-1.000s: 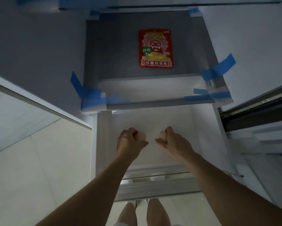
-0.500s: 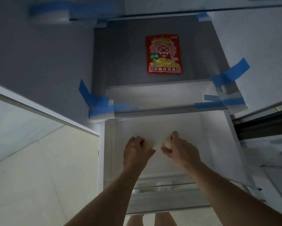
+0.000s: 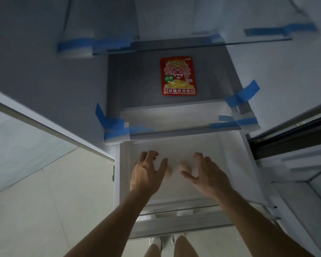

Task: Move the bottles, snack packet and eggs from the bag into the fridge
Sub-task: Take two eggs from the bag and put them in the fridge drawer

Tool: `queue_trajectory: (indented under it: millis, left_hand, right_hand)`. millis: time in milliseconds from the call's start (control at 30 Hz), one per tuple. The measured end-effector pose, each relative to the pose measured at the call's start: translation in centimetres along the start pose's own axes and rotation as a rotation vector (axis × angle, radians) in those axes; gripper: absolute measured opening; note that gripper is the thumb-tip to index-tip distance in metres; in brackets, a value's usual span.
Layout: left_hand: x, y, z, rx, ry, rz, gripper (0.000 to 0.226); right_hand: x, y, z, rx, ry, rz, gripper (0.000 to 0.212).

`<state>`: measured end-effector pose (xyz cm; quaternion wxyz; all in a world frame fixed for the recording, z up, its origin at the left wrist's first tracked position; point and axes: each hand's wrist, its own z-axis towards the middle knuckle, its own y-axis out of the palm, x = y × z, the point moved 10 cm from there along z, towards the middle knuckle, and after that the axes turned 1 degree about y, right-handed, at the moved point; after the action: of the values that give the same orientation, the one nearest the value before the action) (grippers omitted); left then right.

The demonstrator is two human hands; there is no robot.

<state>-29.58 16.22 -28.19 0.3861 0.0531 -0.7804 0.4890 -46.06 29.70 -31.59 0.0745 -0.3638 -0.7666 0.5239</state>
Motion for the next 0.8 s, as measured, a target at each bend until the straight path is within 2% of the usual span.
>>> queue_trajectory:
  millis: [167, 233, 333, 467, 567, 667, 800]
  left_hand:
    - [7.2, -6.6, -2.0, 0.207, 0.514, 0.142, 0.038]
    - [8.1, -8.1, -2.9, 0.232, 0.603, 0.194, 0.038]
    - [6.6, -6.5, -5.6, 0.045, 0.596, 0.304, 0.058]
    - [1.9, -1.3, -10.8, -0.222, 0.484, 0.442, 0.089]
    - [0.6, -0.3, -11.4, -0.234, 0.411, 0.475, 0.097]
    - [1.8, -0.2, -11.6, -0.218, 0.471, 0.488, 0.101]
    - [1.7, 0.8, -12.6, -0.258, 0.54, 0.566, 0.104]
  right_hand:
    - [-1.1, -5.7, -6.1, 0.273, -0.185, -0.03, 0.077]
    - [-1.0, -6.6, -8.5, 0.349, -0.263, 0.004, 0.072]
    - [-0.5, -6.1, -11.5, 0.351, -0.342, 0.012, 0.072]
    - [0.8, -3.0, -13.2, 0.233, -0.317, -0.111, 0.087]
    - [1.0, -2.7, -13.3, 0.22, -0.291, -0.124, 0.094]
    - [0.9, -2.3, -13.7, 0.17, -0.311, -0.148, 0.102]
    - [1.0, -2.1, -14.0, 0.201, -0.302, -0.192, 0.095]
